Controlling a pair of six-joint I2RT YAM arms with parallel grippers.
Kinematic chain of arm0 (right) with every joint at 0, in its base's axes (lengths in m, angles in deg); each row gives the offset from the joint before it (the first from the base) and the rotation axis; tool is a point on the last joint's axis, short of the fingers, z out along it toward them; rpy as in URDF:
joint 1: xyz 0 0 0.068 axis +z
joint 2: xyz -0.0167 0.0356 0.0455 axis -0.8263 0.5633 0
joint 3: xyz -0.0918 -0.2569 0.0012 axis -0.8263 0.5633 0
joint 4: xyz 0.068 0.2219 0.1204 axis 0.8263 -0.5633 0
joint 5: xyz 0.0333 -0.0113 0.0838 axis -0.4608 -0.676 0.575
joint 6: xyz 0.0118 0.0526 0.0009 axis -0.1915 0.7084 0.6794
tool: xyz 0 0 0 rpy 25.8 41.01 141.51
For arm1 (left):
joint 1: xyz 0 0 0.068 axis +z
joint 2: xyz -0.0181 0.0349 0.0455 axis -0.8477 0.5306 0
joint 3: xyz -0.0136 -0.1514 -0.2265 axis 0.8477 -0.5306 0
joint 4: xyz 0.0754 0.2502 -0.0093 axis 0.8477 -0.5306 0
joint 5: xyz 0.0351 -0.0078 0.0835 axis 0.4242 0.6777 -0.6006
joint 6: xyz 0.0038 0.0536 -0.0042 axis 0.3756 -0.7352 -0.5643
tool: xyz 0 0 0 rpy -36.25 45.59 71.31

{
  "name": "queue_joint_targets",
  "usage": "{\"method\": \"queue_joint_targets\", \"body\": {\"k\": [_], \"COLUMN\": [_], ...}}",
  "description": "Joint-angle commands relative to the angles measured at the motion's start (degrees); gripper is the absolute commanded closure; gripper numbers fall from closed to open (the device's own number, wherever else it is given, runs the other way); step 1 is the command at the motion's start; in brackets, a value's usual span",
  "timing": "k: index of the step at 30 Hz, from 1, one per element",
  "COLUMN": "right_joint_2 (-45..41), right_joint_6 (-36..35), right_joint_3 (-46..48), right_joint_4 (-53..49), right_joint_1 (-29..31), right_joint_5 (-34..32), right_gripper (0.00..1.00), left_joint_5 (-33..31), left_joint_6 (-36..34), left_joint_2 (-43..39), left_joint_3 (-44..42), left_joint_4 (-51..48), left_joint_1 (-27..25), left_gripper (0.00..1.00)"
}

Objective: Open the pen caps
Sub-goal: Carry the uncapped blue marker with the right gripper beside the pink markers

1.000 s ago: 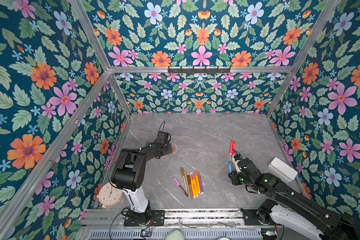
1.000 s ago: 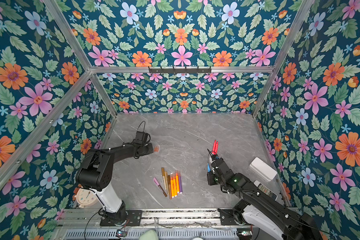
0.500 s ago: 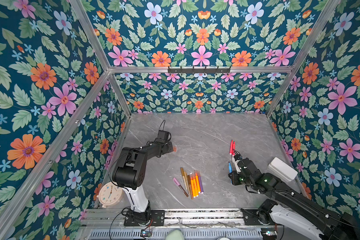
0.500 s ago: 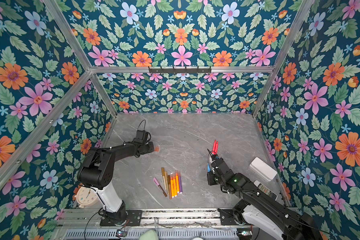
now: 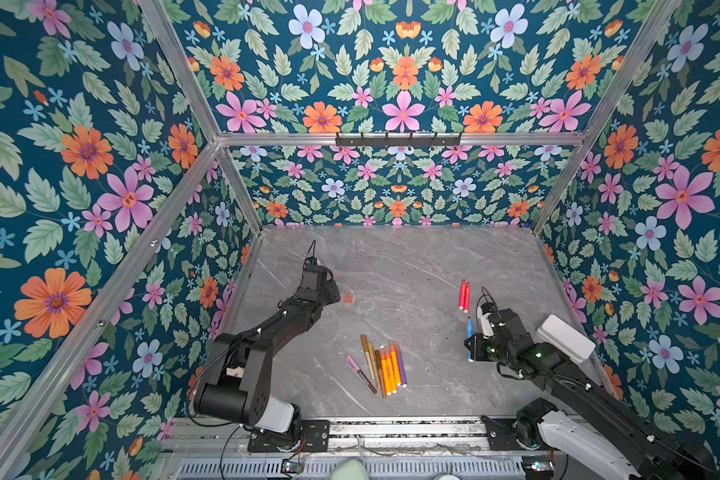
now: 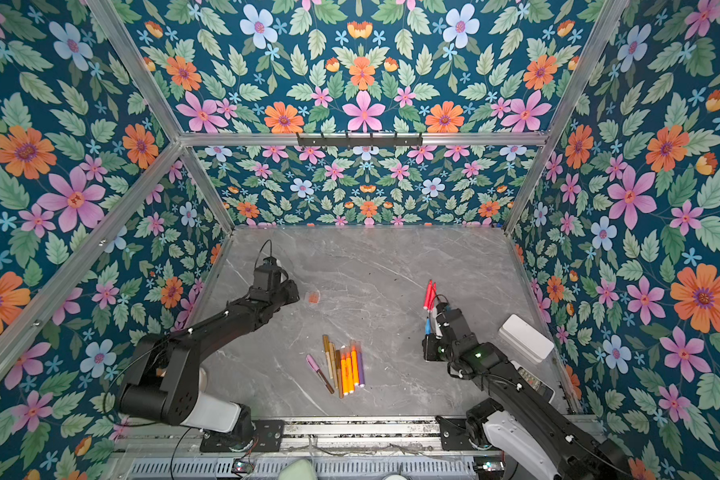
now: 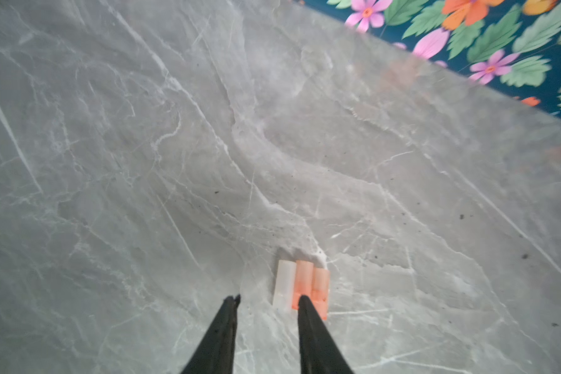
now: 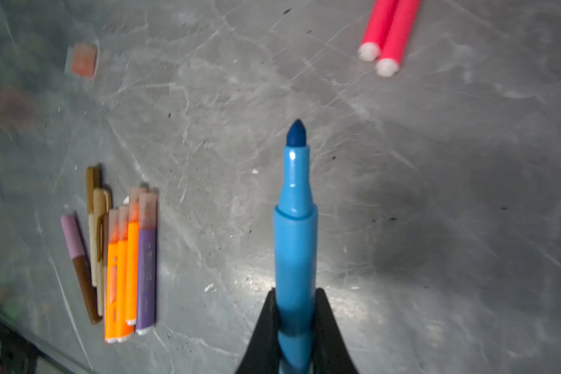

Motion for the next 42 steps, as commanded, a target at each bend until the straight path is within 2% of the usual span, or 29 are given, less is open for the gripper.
{"method": "queue_joint_targets", "body": {"k": [1, 4, 6, 10, 16, 23, 31, 38, 42], "right_joint_2": [1.76, 5.76, 9.79, 21.00, 36.94, 47.39, 50.22, 52.73, 53.25], "right_joint_6": [2.61, 5.13, 5.66, 4.77, 1.33, -3.69, -4.74, -4.44, -3.62], "right_joint_3": [-0.29, -2.11, -4.42, -10.55, -17.92, -23.93, -26.05, -28.24, -28.05], "right_joint_4": [3.71, 6.74, 8.59, 11.80, 16.50, 15.55, 15.19, 13.14, 13.88], "right_joint_1": [-13.20, -23.02, -25.19, -25.42, -25.43, -25.43, -25.52, -25.52, -25.52], "right_joint_5": [14.88, 19.64, 19.40, 16.62, 16.69, 19.04, 22.40, 22.54, 23.22], "right_gripper": [1.00, 1.00, 1.00, 1.00, 1.00, 1.00, 1.00, 1.00, 0.90], "left_joint_5": [3.03, 2.56, 0.50, -0.57, 1.84, 1.45, 1.98, 1.72, 1.72], "left_joint_6": [0.69, -0.01, -1.09, -0.99, -1.26, -1.53, -1.69, -1.94, -2.10], "left_joint_2": [-3.57, -8.06, -11.23, -16.87, -17.60, -17.37, -15.63, -15.17, -15.09], "left_joint_3": [-3.82, -9.97, -13.46, -17.91, -17.06, -16.38, -15.54, -15.32, -15.16], "left_joint_4": [10.18, 17.62, 21.38, 26.56, 27.25, 25.96, 25.56, 25.32, 25.05], "left_joint_1": [-0.04, -1.90, -3.76, -7.46, -11.40, -11.65, -11.65, -11.70, -11.65], "left_gripper": [0.66, 0.66, 0.66, 0.64, 0.63, 0.62, 0.62, 0.61, 0.61]}}
